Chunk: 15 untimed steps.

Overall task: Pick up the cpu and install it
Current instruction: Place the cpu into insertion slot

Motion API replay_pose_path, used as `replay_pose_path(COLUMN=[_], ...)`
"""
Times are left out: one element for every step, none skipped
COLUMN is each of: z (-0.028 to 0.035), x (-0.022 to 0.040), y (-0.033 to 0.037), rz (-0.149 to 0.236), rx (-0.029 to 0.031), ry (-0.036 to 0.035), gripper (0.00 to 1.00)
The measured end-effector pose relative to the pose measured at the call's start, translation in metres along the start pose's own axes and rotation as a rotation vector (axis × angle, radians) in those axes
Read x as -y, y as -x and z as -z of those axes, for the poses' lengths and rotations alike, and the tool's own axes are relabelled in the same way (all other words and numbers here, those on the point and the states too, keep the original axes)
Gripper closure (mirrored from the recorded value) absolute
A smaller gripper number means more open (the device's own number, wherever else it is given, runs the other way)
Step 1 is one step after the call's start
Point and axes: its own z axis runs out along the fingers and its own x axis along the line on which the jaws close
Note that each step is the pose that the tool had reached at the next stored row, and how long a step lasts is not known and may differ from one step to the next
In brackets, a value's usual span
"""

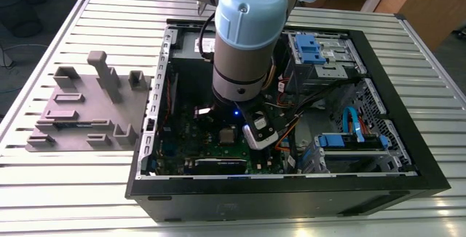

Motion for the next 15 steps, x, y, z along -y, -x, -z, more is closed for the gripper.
replay_pose_path(z=[-0.0001,-0.0001,-0.0001,-0.0003,-0.0005,-0.0007,-0.0010,-0.0013,-0.0017,-0.0020,-0.0021,-0.0022,-0.0023,-0.0024,-0.0024], x=[0.0000,0.0000,0.0000,0.0000,0.0000,0.0000,0.0001,0.0001,0.0001,0.0001,0.0001,0.0001,0.0001,0.0001,0.0000], y=[0.0000,0.0000,0.0000,0.0000,0.0000,0.0000,0.0000,0.0000,0.0000,0.0000,0.0000,0.0000,0.0001,0.0001,0.0001], rz=[0.000,0.000,0.000,0.000,0.000,0.000,0.000,0.000,0.000,0.000,0.000,0.000,0.000,0.000,0.000], rx=[0.0000,0.0000,-0.0001,0.0000,0.0000,-0.0001,-0.0001,-0.0002,-0.0003,-0.0003,-0.0003,-0.0002,-0.0001,-0.0001,-0.0001], ry=[0.0000,0.0000,0.0000,0.0000,-0.0001,-0.0001,-0.0002,-0.0003,-0.0006,-0.0006,-0.0005,-0.0004,-0.0002,-0.0001,-0.0001], gripper=[0.53,0.53,0.53,0.53,0.53,0.53,0.53,0.53,0.53,0.53,0.53,0.53,0.53,0.53,0.53])
